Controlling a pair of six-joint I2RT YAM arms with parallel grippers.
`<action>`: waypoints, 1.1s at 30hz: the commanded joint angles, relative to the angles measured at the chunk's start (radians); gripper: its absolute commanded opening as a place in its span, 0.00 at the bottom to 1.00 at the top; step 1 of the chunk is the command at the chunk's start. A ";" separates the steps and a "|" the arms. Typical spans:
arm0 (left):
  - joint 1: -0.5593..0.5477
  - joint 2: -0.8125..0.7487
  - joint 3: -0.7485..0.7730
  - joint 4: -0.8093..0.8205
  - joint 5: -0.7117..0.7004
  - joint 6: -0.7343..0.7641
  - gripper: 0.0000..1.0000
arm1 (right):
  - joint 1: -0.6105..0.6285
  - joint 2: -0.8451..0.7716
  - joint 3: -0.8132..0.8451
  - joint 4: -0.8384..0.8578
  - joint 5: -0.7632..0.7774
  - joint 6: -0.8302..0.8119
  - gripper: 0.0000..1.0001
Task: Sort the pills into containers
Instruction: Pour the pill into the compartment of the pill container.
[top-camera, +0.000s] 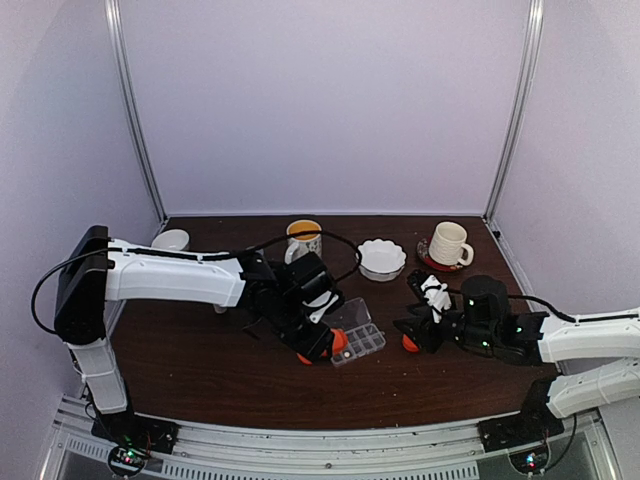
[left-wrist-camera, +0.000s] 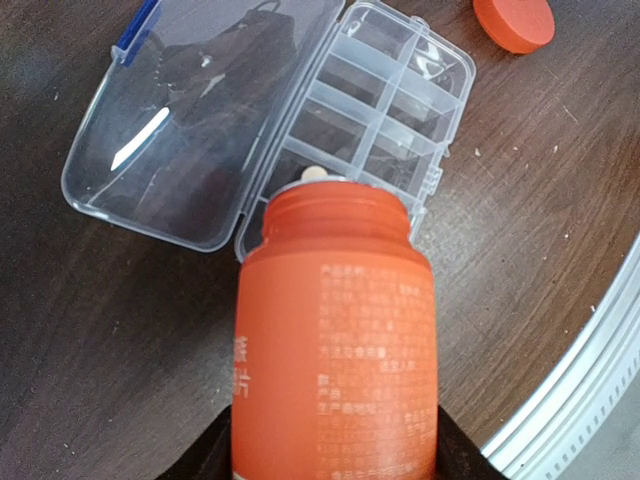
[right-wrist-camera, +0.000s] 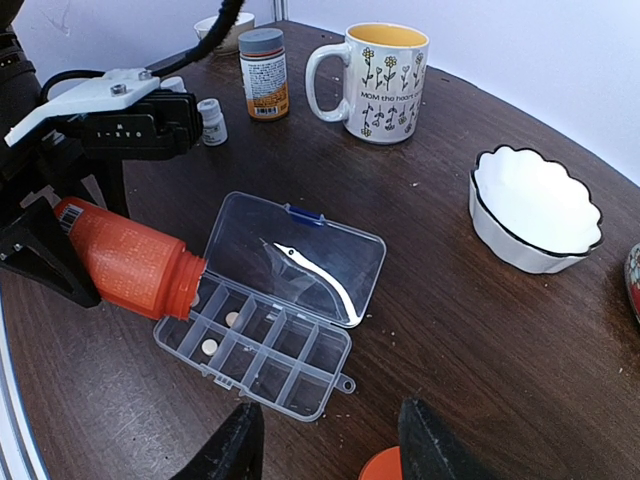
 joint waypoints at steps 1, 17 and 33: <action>0.004 -0.002 0.004 0.028 0.006 -0.006 0.00 | 0.006 0.002 0.029 -0.003 0.011 -0.010 0.50; 0.002 -0.026 -0.007 0.044 0.005 -0.009 0.00 | 0.007 -0.002 0.027 -0.002 0.013 -0.010 0.50; -0.002 -0.022 0.014 0.028 -0.003 -0.006 0.00 | 0.011 0.001 0.030 -0.003 0.015 -0.011 0.50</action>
